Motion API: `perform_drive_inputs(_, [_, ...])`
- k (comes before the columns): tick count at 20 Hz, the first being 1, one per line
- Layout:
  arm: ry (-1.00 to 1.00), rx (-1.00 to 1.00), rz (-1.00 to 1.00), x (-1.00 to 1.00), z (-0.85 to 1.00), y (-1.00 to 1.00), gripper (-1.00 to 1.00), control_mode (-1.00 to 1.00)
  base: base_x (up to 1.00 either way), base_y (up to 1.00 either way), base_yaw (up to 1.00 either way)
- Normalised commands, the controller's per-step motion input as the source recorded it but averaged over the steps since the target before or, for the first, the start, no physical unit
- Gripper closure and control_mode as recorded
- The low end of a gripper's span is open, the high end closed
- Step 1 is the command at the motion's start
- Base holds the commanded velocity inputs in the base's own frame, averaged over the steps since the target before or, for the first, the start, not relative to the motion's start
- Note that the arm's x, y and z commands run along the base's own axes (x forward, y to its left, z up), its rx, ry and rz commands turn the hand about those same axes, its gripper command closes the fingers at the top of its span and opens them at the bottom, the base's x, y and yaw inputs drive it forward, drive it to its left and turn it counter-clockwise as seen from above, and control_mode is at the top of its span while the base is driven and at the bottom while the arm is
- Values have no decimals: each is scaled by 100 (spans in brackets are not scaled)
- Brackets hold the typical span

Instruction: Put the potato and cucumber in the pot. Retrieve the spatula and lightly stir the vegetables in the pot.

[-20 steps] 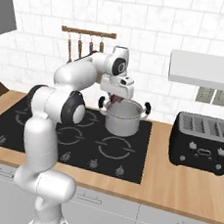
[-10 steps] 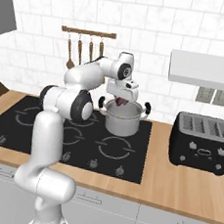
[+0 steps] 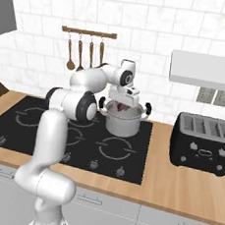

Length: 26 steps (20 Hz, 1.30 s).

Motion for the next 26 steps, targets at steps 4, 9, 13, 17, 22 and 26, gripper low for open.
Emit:
perform_drive_inputs(4, [0, 0, -2, 16, -41, -6, 100, -100, 0, 0, 0])
perform_drive_inputs(9, [0, 0, -1, 13, -37, -8, 100, -100, 0, 0, 0])
perform_drive_inputs(13, [0, 0, 0, 30, -22, -13, 100, -100, 0, 0, 0])
perform_drive_inputs(17, [0, 0, 0, 1, -15, -14, 100, -100, 0, 0, 0])
perform_drive_inputs(22, [0, 0, -1, -2, -14, -2, -100, -100, 0, 0, 0])
perform_drive_inputs(26, [0, 0, 0, -1, -15, -9, -100, -100, 0, 0, 0])
